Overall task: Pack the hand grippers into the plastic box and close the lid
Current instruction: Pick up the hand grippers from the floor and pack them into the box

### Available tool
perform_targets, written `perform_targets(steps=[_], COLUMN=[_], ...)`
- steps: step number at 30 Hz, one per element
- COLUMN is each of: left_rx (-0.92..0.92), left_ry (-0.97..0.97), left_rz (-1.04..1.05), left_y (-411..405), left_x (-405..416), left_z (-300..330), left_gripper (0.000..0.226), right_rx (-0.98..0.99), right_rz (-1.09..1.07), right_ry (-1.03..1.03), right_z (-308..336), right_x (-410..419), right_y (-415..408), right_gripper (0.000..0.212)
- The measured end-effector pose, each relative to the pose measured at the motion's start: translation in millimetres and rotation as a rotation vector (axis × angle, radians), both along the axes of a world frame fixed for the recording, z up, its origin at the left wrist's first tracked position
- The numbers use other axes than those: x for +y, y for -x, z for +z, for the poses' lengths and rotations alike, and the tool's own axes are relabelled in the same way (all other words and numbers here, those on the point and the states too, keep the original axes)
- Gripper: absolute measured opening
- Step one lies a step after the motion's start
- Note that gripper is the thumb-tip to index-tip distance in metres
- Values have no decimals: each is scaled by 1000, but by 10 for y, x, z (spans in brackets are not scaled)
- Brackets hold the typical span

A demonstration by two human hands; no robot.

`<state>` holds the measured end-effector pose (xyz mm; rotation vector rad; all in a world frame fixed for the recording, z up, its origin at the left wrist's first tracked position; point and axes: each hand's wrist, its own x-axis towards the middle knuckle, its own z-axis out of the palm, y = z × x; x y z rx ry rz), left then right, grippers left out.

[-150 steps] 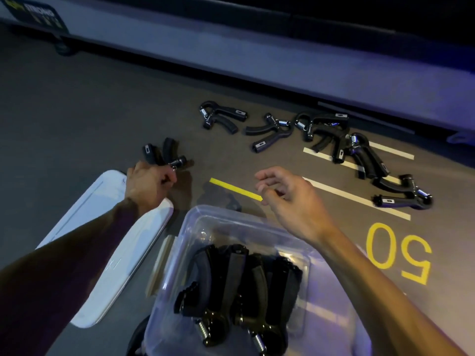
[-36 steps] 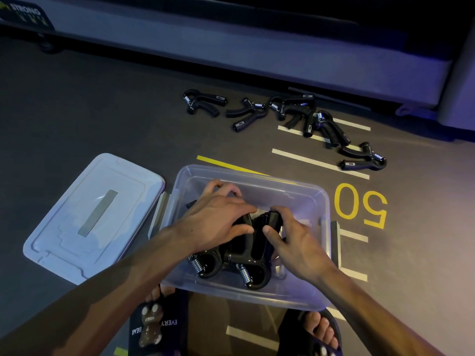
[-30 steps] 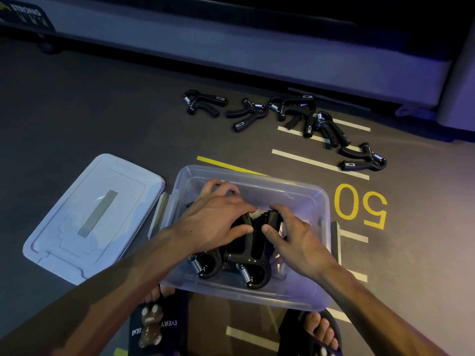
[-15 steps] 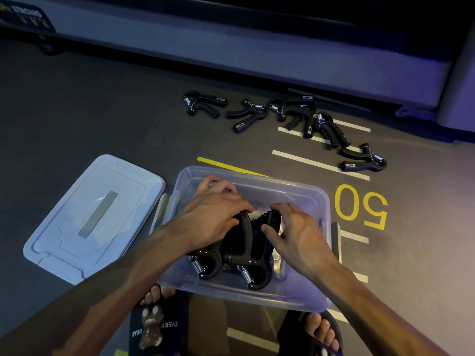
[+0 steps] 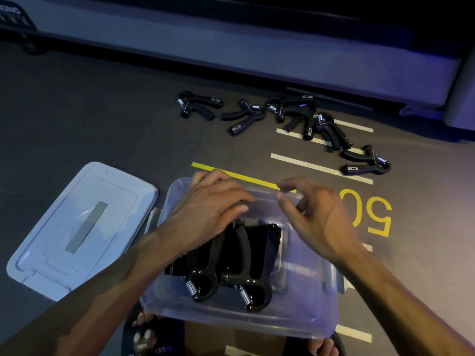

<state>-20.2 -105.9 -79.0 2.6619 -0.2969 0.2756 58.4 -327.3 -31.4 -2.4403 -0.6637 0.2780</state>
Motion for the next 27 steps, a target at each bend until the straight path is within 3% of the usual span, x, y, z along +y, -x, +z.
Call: perform_targets(steps=[4,7,13,18,20,22,27], left_rx=[-28,39,309,385,402,417,429], left_ry=[-24,-58,-68,43,73,99,121], left_rz=[32,25,-3,-7,-5,-19,-20], left_y=[-277,-504,-911,-1017,-1028,-1032,-1030], left_x=[62,112,171,226,244,251,235], left_z=[-20,-43,-120,-183,-198,-205,-178], left_gripper=[23,26,38,36,38,38,36], right_rx=[21,62,115,-50,3,100,35], right_rz=[-112,-131,-172,-342,-365,-364,-393], right_ry=[-88,-23,175,438,527,545,461], right_z=[-146,-531,-1173,-1369,-1430,-1531,-1685], right_x=[-3,-53,-30,-54,-98,-140,-268], right_y=[-575,-1063,-1941,-2412,-2508,-2527,-2431], right_gripper=[9,11,33,54,59,55,28])
